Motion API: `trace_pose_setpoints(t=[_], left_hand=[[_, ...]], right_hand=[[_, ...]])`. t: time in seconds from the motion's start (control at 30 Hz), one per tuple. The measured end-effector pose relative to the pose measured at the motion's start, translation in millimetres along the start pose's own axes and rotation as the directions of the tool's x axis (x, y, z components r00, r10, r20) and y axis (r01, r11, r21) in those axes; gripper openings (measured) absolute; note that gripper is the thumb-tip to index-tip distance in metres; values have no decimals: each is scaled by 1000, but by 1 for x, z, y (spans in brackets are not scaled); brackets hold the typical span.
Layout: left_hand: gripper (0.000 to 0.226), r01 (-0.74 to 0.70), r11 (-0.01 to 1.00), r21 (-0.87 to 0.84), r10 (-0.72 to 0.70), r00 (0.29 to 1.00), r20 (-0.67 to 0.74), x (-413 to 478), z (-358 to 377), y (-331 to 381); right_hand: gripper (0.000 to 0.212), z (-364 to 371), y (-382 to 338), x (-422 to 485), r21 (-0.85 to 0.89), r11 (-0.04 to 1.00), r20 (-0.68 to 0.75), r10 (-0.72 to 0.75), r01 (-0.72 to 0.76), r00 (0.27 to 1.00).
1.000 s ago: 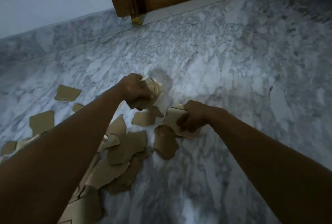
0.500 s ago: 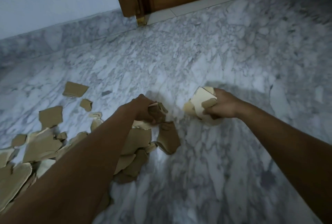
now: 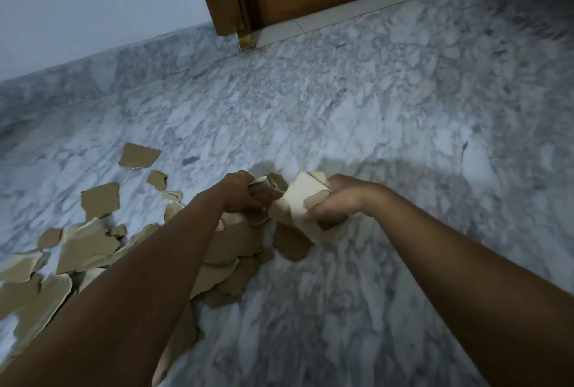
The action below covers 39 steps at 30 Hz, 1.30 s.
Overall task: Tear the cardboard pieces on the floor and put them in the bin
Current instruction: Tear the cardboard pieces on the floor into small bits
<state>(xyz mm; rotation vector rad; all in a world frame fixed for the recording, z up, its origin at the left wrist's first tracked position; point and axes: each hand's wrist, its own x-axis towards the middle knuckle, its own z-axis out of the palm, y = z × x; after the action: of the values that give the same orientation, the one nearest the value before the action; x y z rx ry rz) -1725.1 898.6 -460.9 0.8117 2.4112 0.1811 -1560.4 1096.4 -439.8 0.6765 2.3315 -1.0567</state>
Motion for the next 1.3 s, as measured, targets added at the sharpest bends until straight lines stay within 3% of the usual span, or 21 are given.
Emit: trace_pose_setpoints(t=[0.07, 0.2, 0.43, 0.57, 0.7, 0.8, 0.97, 1.13, 1.23, 1.3], left_hand=[[47, -8, 999, -31, 7, 999, -42, -4, -10, -3], [49, -19, 1000, -14, 17, 995, -95, -6, -36, -16], [32, -111, 986, 121, 114, 993, -14, -7, -32, -12], [38, -154, 961, 229, 148, 988, 42, 5, -34, 13], [58, -256, 926, 278, 231, 965, 121, 22, -12, 24], [72, -240, 942, 237, 225, 970, 86, 29, -5, 24], [58, -207, 945, 252, 204, 978, 39, 33, 3, 32], [43, -123, 952, 281, 128, 992, 2, 32, 1, 35], [38, -125, 966, 228, 148, 985, -86, 20, 0, 42], [35, -130, 989, 70, 137, 984, -115, 4, -2, 48]], right_hand=[[75, 23, -14, 6, -77, 997, 2, -9, 9, 1000], [85, 65, -31, 19, -200, 980, -136, -3, -24, 991], [71, 75, -38, 15, -111, 993, -144, -52, 36, 988], [72, 51, -28, 8, -95, 988, -111, -132, 122, 985], [61, 0, 2, -7, -319, 946, -228, -136, 58, 964], [52, -8, 15, -9, -451, 887, -309, -256, 96, 916], [36, 18, 32, -6, -487, 863, -339, -325, 131, 883], [21, 29, 36, -3, -369, 911, -390, -334, 186, 858], [33, 17, 33, -2, -261, 958, -390, -217, 119, 895], [47, 4, 39, -5, -205, 978, -379, -124, 48, 917]])
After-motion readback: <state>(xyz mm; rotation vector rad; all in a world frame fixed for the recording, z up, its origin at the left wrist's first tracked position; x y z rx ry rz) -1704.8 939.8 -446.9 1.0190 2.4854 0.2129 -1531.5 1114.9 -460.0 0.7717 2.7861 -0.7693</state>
